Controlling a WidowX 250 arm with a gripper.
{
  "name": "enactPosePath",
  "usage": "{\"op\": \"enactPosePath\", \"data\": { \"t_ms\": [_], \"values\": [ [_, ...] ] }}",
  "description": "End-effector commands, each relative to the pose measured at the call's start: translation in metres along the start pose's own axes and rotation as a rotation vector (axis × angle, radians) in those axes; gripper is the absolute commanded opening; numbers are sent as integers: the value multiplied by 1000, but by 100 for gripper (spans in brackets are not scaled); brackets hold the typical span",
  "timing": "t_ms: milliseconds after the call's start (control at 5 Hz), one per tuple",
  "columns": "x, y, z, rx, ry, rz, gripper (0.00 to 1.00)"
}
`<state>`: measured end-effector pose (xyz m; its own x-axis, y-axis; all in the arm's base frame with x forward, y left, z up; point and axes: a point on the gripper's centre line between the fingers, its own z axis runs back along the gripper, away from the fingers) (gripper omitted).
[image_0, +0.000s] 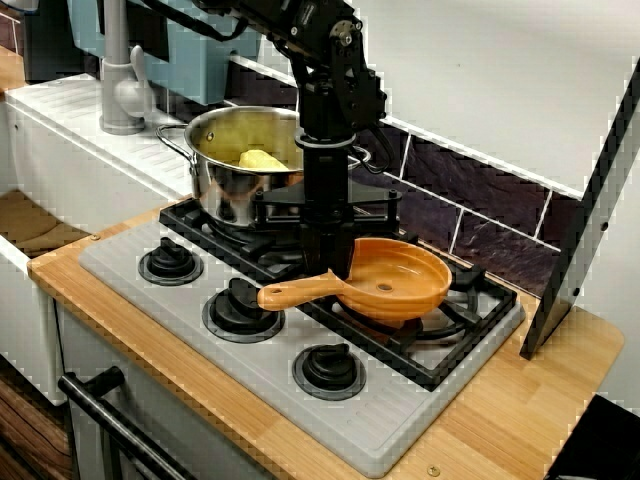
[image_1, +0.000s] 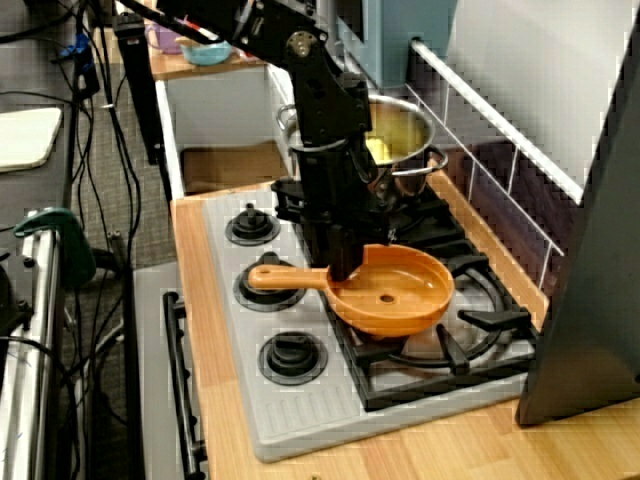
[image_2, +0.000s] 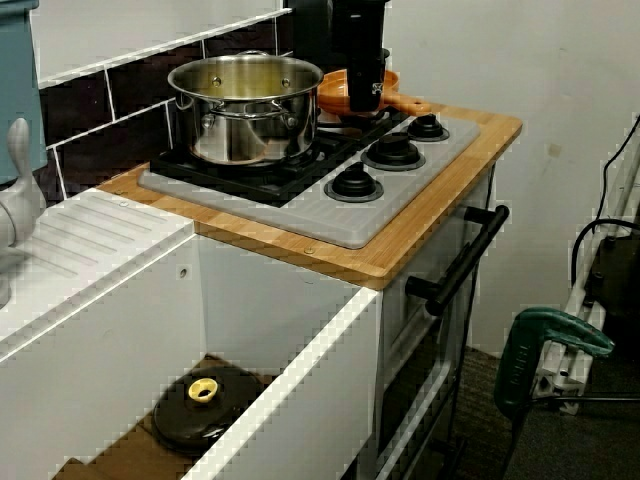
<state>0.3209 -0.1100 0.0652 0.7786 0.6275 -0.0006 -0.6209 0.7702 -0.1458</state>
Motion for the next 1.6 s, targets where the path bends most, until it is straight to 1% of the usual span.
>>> {"op": "enactPosePath", "data": {
  "t_ms": [0,200,800,1000,1400],
  "values": [
    [-1,-1,7,-39,-28,39,0],
    [-2,-2,6,-44,-32,65,0],
    [-3,-3,4,-60,-58,63,0],
    [-3,-3,6,-54,-66,44,100],
    [-2,-1,10,-64,-53,38,100]
  ]
}}
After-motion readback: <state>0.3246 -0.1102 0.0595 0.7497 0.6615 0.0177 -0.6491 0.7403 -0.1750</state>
